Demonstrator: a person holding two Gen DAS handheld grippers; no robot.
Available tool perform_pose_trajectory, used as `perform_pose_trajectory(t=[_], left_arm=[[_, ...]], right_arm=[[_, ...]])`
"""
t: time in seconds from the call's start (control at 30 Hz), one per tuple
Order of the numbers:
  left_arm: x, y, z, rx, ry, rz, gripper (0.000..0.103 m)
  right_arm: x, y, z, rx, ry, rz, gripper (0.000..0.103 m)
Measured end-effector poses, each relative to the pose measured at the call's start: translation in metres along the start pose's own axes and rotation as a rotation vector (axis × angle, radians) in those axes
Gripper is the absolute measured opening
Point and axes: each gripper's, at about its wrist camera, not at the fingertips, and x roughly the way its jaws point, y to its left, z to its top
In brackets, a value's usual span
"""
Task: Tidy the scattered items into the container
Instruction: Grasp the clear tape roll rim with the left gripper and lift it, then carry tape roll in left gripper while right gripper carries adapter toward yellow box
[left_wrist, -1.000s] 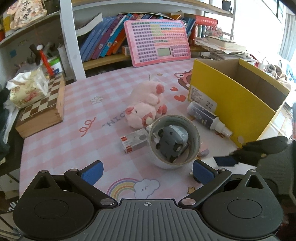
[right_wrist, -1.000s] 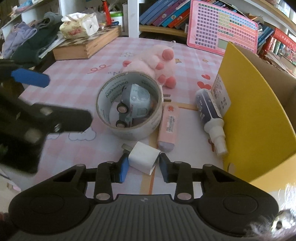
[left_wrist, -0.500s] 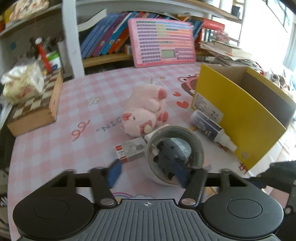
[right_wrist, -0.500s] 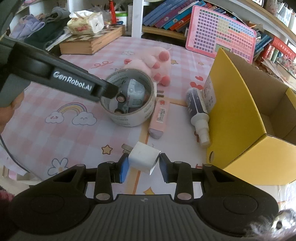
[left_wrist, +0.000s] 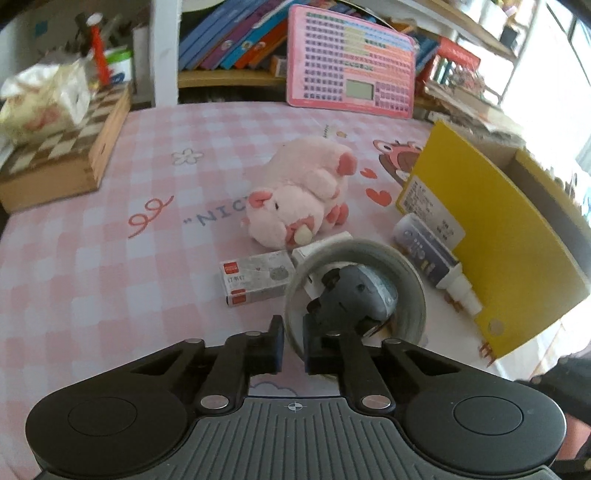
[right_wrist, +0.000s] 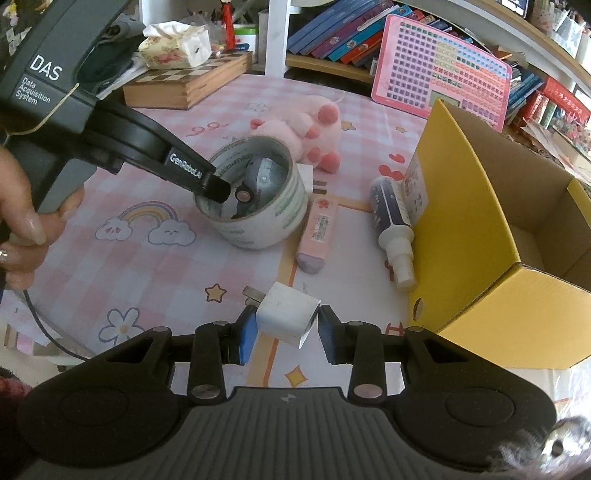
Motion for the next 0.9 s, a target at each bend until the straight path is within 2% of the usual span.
perform_pose_trajectory(t=[0.37, 0.57, 0.9], left_arm=[[-0.045, 0.025, 0.003, -0.141, -0.086, -0.061, 0.003], [-0.073, 0.032, -0.001, -0.157, -0.135, -0.067, 0.003], [-0.107, 0.042, -0.021, -0.208, -0.167, -0.087, 0.003]], right_arm=[[-0.021, 0.000, 0.005, 0.044, -0.039, 0.015, 0.033], [-0.038, 0.000, 0.007, 0.071, -0.071, 0.027, 0.033], [-0.056, 0.007, 0.001, 0.088, -0.093, 0.037, 0.033]])
